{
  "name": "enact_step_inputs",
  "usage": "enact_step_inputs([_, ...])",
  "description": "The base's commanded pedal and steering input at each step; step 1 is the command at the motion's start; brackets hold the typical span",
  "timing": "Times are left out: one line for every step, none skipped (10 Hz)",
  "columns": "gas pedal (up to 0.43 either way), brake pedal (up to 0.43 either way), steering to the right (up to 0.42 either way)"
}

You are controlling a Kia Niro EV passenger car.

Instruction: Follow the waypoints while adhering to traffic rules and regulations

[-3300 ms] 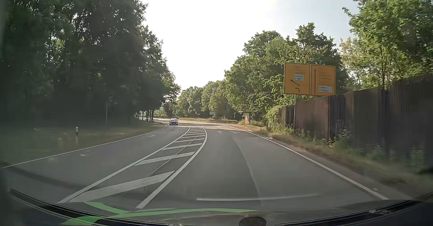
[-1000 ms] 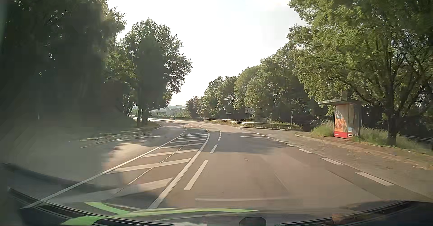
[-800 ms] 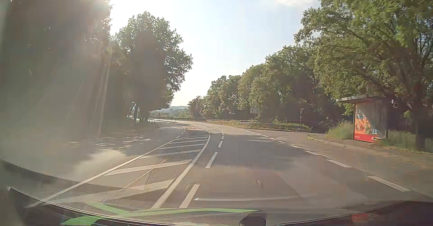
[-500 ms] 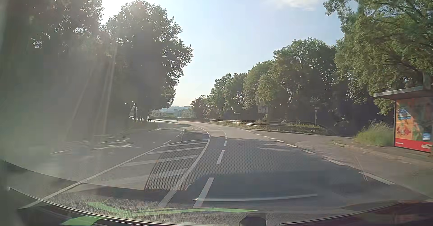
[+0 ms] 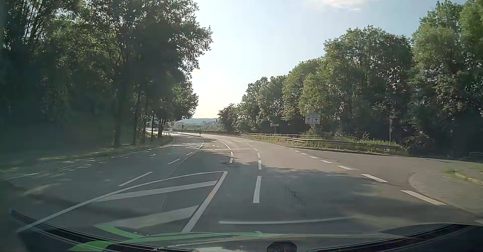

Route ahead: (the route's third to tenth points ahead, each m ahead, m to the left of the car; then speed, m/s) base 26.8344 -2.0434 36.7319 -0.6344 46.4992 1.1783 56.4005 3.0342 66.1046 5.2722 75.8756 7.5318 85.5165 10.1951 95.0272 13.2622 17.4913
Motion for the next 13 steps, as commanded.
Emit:
enact_step_inputs([0.138, 0.000, -0.016])
enact_step_inputs([0.138, 0.000, -0.016])
enact_step_inputs([0.138, 0.000, -0.016])
enact_step_inputs([0.138, 0.000, -0.017])
enact_step_inputs([0.138, 0.000, -0.018])
enact_step_inputs([0.138, 0.000, -0.018])
enact_step_inputs([0.138, 0.000, -0.018])
enact_step_inputs([0.138, 0.000, -0.018])
enact_step_inputs([0.110, 0.000, -0.018])
enact_step_inputs([0.118, 0.000, -0.018])
enact_step_inputs([0.130, 0.000, -0.018])
enact_step_inputs([0.150, 0.000, -0.018])
enact_step_inputs([0.169, 0.000, -0.018])
